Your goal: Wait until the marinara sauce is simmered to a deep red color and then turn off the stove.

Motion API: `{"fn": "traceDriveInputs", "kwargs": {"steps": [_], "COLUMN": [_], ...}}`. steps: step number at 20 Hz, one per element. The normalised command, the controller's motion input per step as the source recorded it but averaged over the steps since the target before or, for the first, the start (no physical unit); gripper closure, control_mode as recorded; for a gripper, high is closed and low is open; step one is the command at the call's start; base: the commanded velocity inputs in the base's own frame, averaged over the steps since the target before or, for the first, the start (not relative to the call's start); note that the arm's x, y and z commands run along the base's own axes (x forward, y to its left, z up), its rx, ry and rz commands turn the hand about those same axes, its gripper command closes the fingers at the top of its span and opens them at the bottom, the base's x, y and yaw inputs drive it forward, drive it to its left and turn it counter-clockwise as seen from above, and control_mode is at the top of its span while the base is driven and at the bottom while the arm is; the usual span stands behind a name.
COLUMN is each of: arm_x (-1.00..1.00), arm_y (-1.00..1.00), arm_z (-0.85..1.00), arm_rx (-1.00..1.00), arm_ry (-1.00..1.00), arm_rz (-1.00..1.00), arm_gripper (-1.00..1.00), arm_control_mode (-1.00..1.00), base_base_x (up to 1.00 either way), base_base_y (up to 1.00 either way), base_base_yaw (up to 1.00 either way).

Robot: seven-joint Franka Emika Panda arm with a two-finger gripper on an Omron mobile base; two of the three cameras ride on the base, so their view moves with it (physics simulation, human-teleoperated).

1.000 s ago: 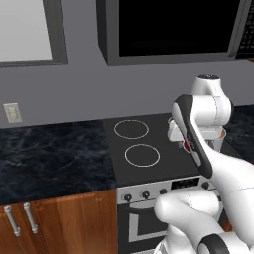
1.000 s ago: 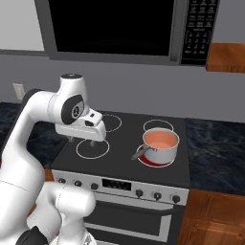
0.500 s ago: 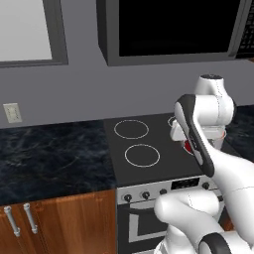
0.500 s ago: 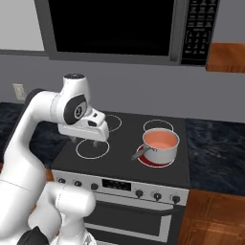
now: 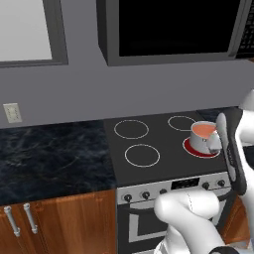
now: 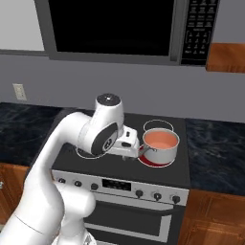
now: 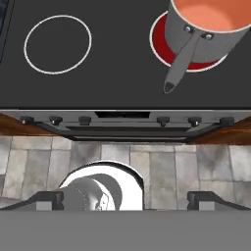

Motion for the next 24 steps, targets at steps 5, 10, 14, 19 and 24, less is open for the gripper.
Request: {"fn": "traceDriveInputs", "kwargs": {"steps": [5,10,14,19,24], "arm_x": [-0.44,-0.28,-0.06,0.0,0.14], "arm_y": [-1.0,-1.0,-0.86,-0.49,-0.33], "arm_z": [-0.29,-0.3,-0.31,-0.43,-0.46], "arm_rx": [0.03,0.05,0.03,0.0,0.0], "arm_ry": [-0.3,-0.29,-0.3,-0.28,-0.25], "arm_rz": [0.14,0.13,0.08,0.01,0.0], "arm_gripper": [-1.0,-1.0,-1.0,-1.0,-1.0], "arm_control_mode": [-1.0,-1.0,-1.0,-1.0,-1.0], "base_base_x": [0.0,0.0,0.0,0.0,0.0], "base_base_y": [0.0,0.0,0.0,0.0,0.0], "base_base_yaw": [0.0,0.0,0.0,0.0,0.0]}}
